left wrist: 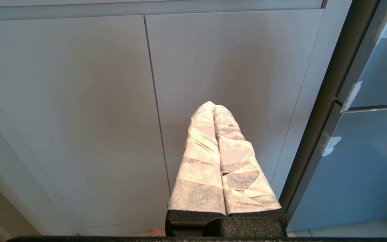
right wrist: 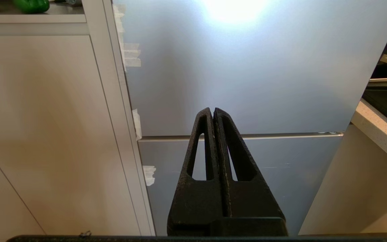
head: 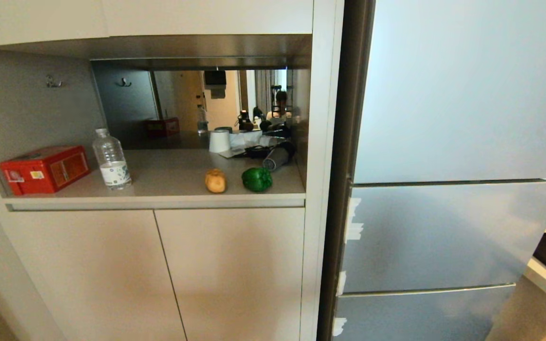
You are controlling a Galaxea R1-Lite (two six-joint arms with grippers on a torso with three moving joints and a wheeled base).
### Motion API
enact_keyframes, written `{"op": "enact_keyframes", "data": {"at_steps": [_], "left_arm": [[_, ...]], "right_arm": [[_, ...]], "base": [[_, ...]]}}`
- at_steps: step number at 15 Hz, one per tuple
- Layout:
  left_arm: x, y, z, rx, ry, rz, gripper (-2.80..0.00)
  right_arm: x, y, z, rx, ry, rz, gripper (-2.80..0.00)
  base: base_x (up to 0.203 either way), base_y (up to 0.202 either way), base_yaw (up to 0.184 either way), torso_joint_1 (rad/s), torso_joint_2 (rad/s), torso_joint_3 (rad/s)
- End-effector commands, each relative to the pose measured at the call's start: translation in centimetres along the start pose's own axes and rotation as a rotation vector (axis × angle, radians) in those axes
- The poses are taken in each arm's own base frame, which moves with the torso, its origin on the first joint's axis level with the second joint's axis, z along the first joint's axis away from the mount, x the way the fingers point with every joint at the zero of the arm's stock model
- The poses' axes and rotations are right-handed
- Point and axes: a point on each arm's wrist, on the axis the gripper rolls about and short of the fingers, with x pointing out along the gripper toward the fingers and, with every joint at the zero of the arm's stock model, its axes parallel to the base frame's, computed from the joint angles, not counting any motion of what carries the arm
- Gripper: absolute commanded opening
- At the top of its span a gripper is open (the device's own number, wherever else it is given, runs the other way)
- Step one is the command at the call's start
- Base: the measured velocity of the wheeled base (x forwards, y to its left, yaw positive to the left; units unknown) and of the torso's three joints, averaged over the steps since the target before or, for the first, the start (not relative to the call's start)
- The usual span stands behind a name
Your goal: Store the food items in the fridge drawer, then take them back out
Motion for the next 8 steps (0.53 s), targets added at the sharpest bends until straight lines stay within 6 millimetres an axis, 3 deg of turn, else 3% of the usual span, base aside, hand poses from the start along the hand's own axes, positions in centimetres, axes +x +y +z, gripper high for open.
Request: {"op": "enact_keyframes", "data": {"at_steps": [1, 8], "left_arm": [[-0.01, 0.0, 0.0, 0.0, -0.001, 0.0, -2.8], [-0.02, 0.0, -0.01, 0.0, -0.001, 0.0, -2.8]], "right_arm": [[0.01, 0.0, 0.0, 0.0, 0.001, -0.001, -2.8], [0.01, 0.0, 0.01, 0.004, 0.0, -0.001, -2.8]], "base": [[0.0, 0.0, 0.0, 0.0, 0.0, 0.0], [0.0, 0.0, 0.0, 0.0, 0.0, 0.0]]}}
